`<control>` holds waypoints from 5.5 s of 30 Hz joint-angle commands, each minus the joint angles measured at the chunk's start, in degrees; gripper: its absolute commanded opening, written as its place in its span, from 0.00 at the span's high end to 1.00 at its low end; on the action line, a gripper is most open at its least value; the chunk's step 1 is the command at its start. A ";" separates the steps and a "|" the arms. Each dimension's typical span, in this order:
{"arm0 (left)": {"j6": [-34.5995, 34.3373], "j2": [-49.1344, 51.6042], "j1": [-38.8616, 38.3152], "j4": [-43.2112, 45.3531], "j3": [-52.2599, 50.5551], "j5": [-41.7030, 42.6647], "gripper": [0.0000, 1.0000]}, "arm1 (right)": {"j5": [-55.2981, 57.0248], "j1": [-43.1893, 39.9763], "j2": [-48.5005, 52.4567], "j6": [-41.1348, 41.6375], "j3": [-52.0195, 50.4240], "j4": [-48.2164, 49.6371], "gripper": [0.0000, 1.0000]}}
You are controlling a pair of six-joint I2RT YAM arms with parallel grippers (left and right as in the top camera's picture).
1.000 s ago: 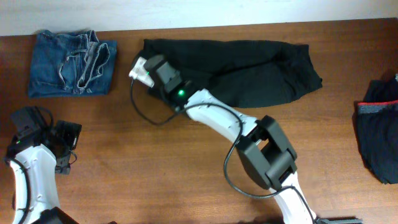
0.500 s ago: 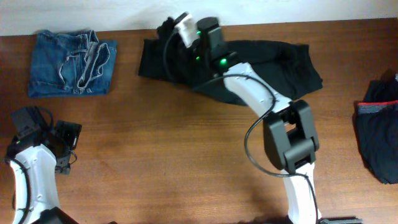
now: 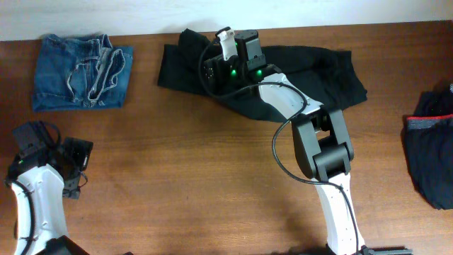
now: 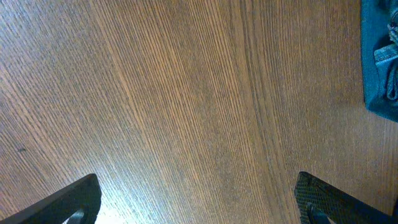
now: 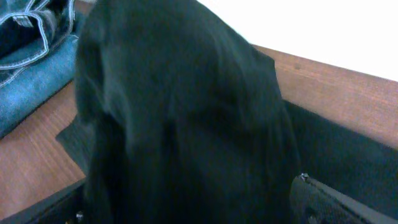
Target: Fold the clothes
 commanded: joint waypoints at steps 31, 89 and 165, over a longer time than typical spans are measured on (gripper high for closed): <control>3.06 -0.66 0.13 -2.73 0.85 3.21 0.01 | 13.35 -33.03 -18.27 -14.82 0.57 -40.89 0.01; 3.08 -0.66 0.13 -3.02 0.85 3.23 0.01 | 11.76 -35.15 -25.29 -0.07 0.50 -74.44 0.96; 19.50 6.47 -13.64 0.87 0.70 0.68 0.01 | 11.87 3.65 -10.19 -19.78 -0.79 -24.17 0.96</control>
